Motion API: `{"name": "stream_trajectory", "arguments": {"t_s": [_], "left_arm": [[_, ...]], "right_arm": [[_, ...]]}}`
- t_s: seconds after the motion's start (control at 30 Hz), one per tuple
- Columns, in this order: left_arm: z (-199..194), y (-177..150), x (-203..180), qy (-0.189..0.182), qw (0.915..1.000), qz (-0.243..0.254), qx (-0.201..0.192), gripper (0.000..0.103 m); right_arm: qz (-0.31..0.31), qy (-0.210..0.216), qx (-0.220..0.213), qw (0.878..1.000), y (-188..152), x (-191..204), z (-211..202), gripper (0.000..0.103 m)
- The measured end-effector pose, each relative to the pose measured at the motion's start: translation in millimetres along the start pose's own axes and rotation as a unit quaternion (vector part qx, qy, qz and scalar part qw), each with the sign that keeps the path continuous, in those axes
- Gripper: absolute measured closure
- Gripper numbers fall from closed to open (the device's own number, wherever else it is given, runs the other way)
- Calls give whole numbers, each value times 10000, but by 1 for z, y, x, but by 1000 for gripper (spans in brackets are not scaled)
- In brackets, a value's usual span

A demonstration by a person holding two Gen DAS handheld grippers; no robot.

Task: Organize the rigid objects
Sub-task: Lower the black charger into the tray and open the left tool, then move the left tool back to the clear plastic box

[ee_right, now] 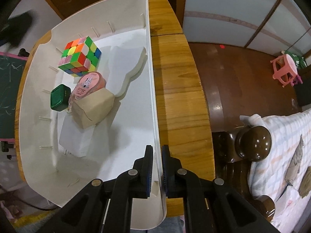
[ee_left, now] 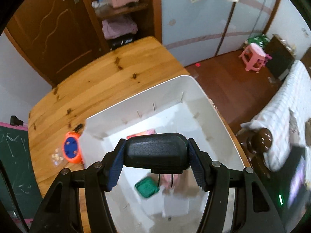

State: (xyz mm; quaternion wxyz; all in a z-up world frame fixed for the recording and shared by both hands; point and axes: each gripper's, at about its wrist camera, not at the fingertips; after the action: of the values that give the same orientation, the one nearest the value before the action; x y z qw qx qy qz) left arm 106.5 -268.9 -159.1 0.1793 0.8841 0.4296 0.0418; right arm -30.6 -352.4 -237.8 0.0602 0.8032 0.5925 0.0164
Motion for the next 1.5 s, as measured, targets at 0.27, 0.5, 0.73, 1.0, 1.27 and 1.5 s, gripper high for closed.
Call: {"name": "stream_trajectory", "arguments": {"t_s": [0.27, 0.5, 0.73, 1.0, 1.27, 1.5], "left_arm": [[75, 27, -13, 358, 9981, -113, 492, 38], [102, 33, -18, 477, 9969, -122, 611, 37], [107, 30, -10, 336, 9958, -352, 774, 19], [77, 25, -12, 271, 9977, -336, 518, 10], [32, 14, -14, 203, 9991, -238, 269, 9], [-36, -13, 10, 43, 9995, -304, -40, 9]], "right_arm": [[-162, 150, -11, 9998, 0, -3, 1, 94], [-356, 190, -65, 9992, -1, -1, 1, 94], [-397, 240, -44, 9989, 0, -2, 2, 94], [-346, 263, -7, 9991, 2, -2, 3, 94], [-189, 308, 16, 9993, 3, -6, 5, 94], [-106, 266, 23, 9996, 3, -6, 8, 94]]}}
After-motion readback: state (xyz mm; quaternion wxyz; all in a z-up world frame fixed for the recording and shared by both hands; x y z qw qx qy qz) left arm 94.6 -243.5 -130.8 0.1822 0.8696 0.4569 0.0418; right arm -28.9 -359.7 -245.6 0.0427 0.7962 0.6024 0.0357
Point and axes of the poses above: each gripper's, at about its wrist camera, not at the fingertips, and z roughly the way its jaws point, x to its left, y to its top, and after that the axes turned 7 degrees about -y, right-handed
